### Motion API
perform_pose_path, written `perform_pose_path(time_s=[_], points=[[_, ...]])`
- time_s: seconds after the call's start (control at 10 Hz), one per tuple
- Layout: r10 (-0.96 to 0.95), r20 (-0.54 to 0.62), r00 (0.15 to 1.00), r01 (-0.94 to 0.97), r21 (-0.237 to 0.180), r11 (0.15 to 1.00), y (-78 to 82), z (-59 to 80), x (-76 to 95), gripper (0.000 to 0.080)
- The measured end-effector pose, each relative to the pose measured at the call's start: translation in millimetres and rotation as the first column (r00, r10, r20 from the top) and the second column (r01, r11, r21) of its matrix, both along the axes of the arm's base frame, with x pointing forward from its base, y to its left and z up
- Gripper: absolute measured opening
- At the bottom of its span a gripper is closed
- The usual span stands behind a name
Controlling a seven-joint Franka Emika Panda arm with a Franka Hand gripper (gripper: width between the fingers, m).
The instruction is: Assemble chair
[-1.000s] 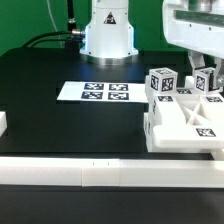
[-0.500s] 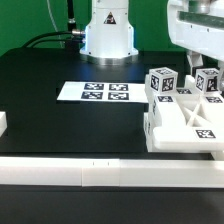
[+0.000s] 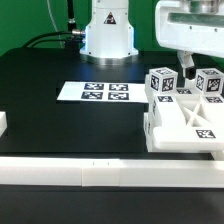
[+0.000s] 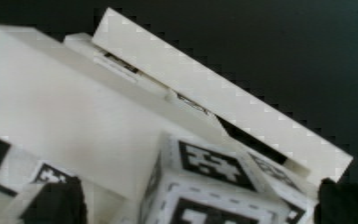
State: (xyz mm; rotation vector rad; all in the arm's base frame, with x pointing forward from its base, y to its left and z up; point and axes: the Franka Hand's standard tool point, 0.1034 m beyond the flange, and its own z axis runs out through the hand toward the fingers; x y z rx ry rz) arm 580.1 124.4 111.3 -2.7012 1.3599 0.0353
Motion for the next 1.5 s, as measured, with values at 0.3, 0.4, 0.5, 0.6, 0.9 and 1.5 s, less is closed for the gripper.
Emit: perform_pose_path(time_s=[0.3, 0.4, 0.5, 0.6, 0.9, 1.5], points=[[0.346, -0.017, 0.938, -0.347, -0.043, 0.937, 1.8, 1.7, 3.2, 0.0648], [0.485, -0.032, 0.874, -0.486, -0.046, 0.872, 2.3, 1.8, 5.8, 0.0648], [0.568, -0.033, 0.823, -0.569, -0.052, 0.821, 3.6, 1.8, 8.3, 0.0648], [0.637, -0.033, 0.770, -0.638, -0.058, 0.768, 3.9, 1.2, 7.7, 0.0648], [0.771, -0.027, 0.636, -0.771, -0.067, 0.634, 3.1, -0.7, 6.9, 0.0648], [0.807, -0.025, 0.589, -0.807, -0.067, 0.587, 0.3, -1.3, 7.2, 0.0284]])
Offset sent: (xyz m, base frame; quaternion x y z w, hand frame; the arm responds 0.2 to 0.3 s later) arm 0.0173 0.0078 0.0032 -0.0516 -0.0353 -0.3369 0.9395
